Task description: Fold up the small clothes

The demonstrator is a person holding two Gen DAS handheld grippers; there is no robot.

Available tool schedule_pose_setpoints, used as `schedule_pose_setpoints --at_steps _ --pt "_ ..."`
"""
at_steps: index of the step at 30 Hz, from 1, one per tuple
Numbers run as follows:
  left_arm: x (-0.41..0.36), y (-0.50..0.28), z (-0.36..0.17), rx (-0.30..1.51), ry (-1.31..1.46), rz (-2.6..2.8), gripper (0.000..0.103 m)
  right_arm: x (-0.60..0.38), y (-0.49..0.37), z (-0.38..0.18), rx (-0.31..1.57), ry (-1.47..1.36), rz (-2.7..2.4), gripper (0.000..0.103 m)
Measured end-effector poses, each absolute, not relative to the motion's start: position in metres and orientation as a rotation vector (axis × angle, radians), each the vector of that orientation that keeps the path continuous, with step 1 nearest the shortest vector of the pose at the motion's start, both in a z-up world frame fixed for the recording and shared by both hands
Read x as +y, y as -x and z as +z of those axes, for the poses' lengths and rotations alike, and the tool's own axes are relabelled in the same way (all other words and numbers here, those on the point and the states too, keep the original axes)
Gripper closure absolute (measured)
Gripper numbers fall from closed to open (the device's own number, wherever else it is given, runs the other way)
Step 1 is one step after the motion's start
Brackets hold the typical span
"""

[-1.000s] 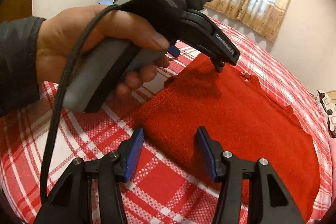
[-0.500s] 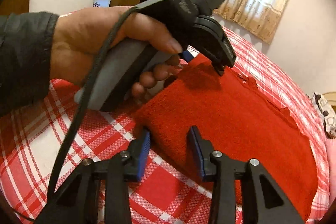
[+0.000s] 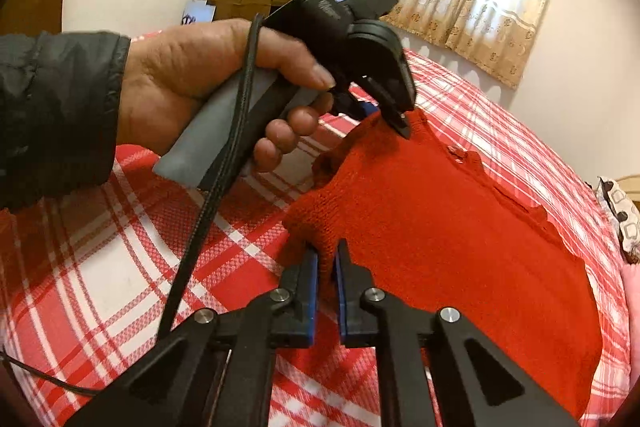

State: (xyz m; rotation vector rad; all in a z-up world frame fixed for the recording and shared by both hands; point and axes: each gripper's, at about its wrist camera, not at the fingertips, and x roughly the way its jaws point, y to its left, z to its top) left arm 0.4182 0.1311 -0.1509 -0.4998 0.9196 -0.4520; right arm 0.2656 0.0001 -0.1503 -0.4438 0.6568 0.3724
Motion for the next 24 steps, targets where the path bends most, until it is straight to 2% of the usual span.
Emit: schedule_pose_setpoints --at_steps 13,24 --pt "0.109 -0.416 -0.122 0.902 0.591 -0.448 0.089 -0.052 -0.248 -0.121 0.605 0.319 0.320 0.097" --pt "0.059 -0.414 -0.088 0.866 0.541 -0.522 0.090 -0.092 -0.237 -0.105 0.564 0.260 0.262 0.097"
